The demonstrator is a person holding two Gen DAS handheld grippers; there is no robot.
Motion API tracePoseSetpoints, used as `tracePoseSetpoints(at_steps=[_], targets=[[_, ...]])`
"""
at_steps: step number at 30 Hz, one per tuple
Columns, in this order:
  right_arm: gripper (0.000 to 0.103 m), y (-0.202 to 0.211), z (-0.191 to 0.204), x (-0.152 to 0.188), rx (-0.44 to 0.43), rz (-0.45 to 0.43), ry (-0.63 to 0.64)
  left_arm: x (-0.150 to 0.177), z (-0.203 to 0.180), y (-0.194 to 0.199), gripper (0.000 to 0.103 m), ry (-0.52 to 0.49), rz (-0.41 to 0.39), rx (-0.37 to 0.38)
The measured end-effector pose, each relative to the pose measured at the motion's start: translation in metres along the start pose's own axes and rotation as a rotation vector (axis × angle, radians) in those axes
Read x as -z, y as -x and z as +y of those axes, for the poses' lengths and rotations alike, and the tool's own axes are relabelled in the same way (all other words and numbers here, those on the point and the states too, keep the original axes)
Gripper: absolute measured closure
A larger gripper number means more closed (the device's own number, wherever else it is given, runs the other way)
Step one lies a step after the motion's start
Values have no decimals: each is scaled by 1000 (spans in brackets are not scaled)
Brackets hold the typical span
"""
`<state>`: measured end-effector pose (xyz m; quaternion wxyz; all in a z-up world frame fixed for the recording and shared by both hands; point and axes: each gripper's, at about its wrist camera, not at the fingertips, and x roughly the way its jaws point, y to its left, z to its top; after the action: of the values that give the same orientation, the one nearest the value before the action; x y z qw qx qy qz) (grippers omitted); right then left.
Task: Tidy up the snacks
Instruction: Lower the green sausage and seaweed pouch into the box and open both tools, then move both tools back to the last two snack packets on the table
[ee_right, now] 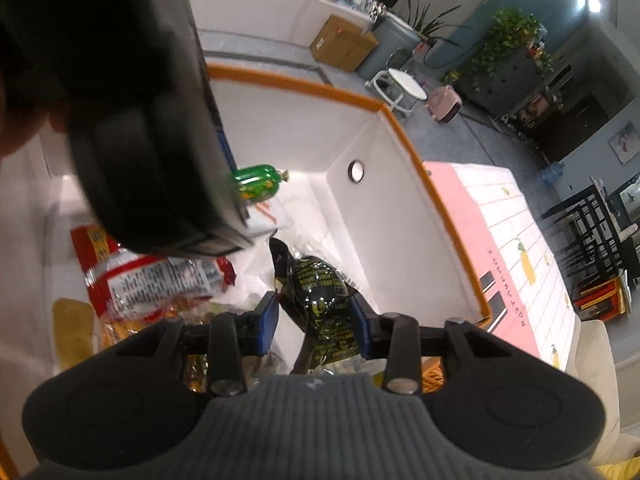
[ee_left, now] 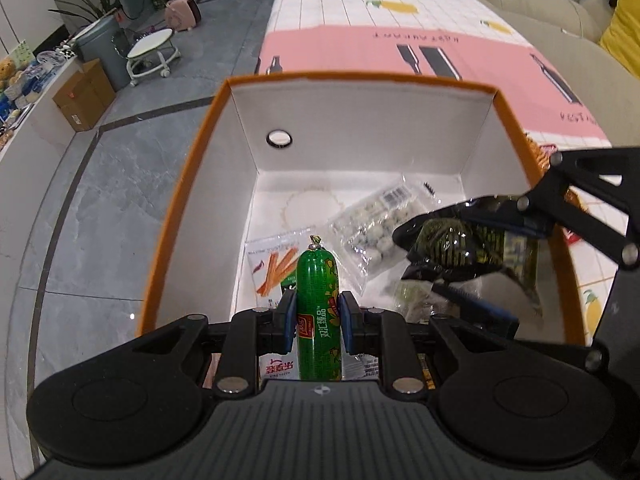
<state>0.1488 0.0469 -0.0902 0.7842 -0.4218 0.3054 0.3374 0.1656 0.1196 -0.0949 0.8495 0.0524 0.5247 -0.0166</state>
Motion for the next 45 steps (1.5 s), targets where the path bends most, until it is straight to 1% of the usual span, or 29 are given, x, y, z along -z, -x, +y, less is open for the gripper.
tracePoseSetpoints(at_steps=[5, 11, 12, 13, 14, 17, 19, 20, 21, 22, 23, 24, 27, 29, 30, 31, 32, 35, 37, 39, 42, 44, 45], targets=[[67, -14, -5, 0, -23, 31, 9, 1, -2, -7, 79, -17, 19, 21], [68, -21, -9, -1, -34, 54, -31, -1, -3, -17, 78, -14, 54, 23], [67, -20, -7, -3, -33, 52, -36, 0, -3, -16, 78, -10, 53, 21], [67, -22, -15, -11, -30, 49, -42, -1, -2, -16, 78, -8, 50, 19], [66, -21, -18, -12, -32, 49, -49, -1, -1, -14, 78, -5, 46, 18], [61, -18, -23, -13, -38, 44, -74, -2, -1, -8, 70, 2, 30, 20], [56, -15, -24, -14, -35, 39, -83, -2, 0, -3, 56, 13, 18, 26], [54, -13, -25, -15, -33, 36, -86, -2, 1, 0, 52, 17, 10, 27], [49, -10, -24, -14, -31, 33, -87, -2, 1, 4, 46, 19, 2, 26], [44, -9, -26, -14, -30, 28, -90, -2, 2, 8, 41, 21, -7, 23], [42, -6, -27, -15, -31, 21, -93, -1, 2, 12, 40, 22, -16, 22], [37, -4, -27, -15, -32, 15, -97, -2, 2, 16, 38, 25, -24, 22], [37, 7, -29, -15, -39, -8, -119, -1, 4, 30, 33, 44, -62, 20], [36, 17, -33, -15, -47, -24, -149, 0, 5, 41, 32, 67, -104, 7], [32, 22, -36, -15, -49, -34, -167, 0, 5, 46, 32, 71, -121, 4], [25, 26, -37, -15, -50, -45, -184, 1, 4, 53, 32, 72, -141, 3], [23, 33, -40, -15, -52, -61, -207, 1, 3, 60, 32, 69, -163, 3], [21, 53, -47, -9, -53, -113, -277, 3, -3, 80, 31, 48, -229, -9], [19, 66, -51, -2, -40, -149, -330, 4, -10, 93, 31, 37, -266, -34], [19, 79, -56, 8, -26, -192, -389, 5, -16, 105, 31, 33, -307, -42], [19, 99, -65, 30, -20, -247, -491, 7, -26, 118, 31, 40, -349, -21], [19, 109, -68, 45, -16, -267, -550, 9, -35, 123, 32, 35, -365, 2], [19, 114, -70, 53, -8, -273, -576, 10, -40, 124, 35, 30, -371, 10]])
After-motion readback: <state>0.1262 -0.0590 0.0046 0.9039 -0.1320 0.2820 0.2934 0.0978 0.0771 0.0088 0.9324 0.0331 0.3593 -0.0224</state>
